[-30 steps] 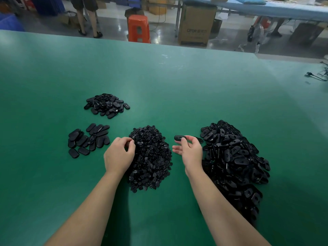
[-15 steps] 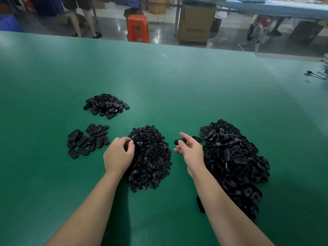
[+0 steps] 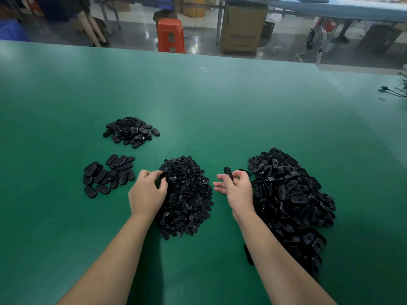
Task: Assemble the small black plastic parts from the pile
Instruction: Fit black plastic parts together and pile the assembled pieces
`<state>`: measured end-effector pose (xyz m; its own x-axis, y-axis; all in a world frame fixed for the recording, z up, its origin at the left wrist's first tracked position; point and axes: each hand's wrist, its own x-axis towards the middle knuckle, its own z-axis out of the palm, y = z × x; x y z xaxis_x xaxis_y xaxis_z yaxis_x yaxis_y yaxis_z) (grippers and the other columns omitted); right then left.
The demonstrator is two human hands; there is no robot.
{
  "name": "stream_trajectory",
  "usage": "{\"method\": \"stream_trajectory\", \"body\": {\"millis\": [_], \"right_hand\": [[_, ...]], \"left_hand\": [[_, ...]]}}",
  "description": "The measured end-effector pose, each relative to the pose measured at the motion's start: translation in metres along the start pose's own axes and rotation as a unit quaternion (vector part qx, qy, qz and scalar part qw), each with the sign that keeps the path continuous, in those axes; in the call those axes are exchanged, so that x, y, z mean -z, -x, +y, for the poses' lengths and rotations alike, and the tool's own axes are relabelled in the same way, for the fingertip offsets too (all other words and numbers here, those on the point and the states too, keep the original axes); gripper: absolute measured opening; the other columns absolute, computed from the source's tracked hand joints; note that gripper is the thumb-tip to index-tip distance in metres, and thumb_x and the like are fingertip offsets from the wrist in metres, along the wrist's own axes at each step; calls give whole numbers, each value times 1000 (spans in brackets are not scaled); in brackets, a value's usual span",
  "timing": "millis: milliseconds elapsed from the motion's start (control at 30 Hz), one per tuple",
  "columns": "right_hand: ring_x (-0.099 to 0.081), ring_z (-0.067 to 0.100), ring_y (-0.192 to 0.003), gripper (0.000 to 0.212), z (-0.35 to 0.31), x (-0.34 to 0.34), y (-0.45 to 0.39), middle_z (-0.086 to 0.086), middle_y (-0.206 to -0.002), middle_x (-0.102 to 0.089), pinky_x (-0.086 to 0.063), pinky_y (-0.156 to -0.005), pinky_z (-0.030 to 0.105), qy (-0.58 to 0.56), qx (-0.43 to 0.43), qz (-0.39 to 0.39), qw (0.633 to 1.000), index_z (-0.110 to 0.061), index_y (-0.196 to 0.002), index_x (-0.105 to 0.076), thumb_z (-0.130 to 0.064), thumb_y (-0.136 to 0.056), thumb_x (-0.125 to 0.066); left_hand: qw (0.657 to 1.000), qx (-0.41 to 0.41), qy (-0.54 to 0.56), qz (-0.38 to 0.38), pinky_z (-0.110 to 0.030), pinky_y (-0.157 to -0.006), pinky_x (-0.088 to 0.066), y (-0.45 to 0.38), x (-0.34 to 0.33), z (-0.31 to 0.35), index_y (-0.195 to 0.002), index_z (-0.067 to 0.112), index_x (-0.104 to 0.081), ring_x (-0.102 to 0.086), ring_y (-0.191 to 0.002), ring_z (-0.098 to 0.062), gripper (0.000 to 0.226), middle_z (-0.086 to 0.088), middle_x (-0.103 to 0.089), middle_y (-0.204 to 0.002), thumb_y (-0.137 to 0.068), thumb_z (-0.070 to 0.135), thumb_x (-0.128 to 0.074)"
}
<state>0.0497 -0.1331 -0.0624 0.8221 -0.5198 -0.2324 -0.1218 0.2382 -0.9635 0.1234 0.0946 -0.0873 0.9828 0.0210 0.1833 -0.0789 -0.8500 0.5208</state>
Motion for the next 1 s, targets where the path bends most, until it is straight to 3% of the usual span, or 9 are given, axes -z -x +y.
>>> {"method": "stream_trajectory", "body": {"millis": [133, 300, 500, 600, 667, 800, 1000], "right_hand": [[-75, 18, -76, 33, -1, 0, 0, 6, -97, -75, -61, -73, 28, 19, -5, -19, 1000, -24, -128, -48, -8, -101, -57], [-70, 13, -66, 17, -2, 3, 0, 12, -96, -71, -58, -64, 23, 30, -13, -35, 999, -8, -117, -63, -9, -103, -53], [-65, 10, -60, 8, 0, 5, 3, 3, -81, -67, -57, -67, 27, 34, -2, -23, 999, -20, -101, -72, -18, -98, -64], [-57, 7, -55, 8, 2, 4, 3, 3, -91, -68, -52, -67, 27, 50, 2, -2, 999, -30, -99, -69, -23, -95, -68], [-54, 9, -55, 7, 2, 4, 3, 2, -93, -70, -51, -67, 27, 46, 0, -1, 999, -28, -100, -70, -23, -95, -69], [-58, 12, -59, 6, 3, 5, 3, -2, -70, -64, -53, -62, 26, 37, 2, -20, 999, -17, -100, -72, -15, -96, -67], [-74, 20, -71, 10, 4, 4, 2, 16, -96, -71, -59, -66, 24, 12, 3, -31, 999, -6, -106, -62, -9, -97, -64]], "left_hand": [[1000, 3, 13, 4, -22, -51, -32, 0, 2, -1, -101, 27, -73, -49, -56, 0, 12, 13, -53, -90, -94, 32, -65], [1000, 2, 11, 0, -21, -50, -30, -1, 3, -1, -89, 29, -70, -48, -57, 0, 7, 14, -52, -87, -93, 31, -65], [1000, -5, 23, 8, -24, -52, -38, -1, 2, -2, -107, 32, -72, -51, -62, -2, 17, 12, -57, -93, -93, 41, -65], [1000, -18, 6, 5, -23, -51, -36, 0, 3, -1, -110, 33, -74, -52, -62, -4, 23, 13, -56, -93, -94, 46, -65], [1000, -18, 1, 2, -22, -50, -33, 0, 3, -1, -104, 34, -76, -51, -60, -2, 18, 15, -55, -92, -93, 45, -65], [1000, -14, 3, -1, -20, -49, -30, 0, 4, 0, -92, 34, -76, -49, -60, 3, 10, 16, -55, -90, -93, 40, -68], [999, -4, 41, 4, -22, -49, -32, 0, 7, 2, -90, 32, -74, -51, -57, -3, 7, 14, -55, -90, -92, 36, -68]]}}
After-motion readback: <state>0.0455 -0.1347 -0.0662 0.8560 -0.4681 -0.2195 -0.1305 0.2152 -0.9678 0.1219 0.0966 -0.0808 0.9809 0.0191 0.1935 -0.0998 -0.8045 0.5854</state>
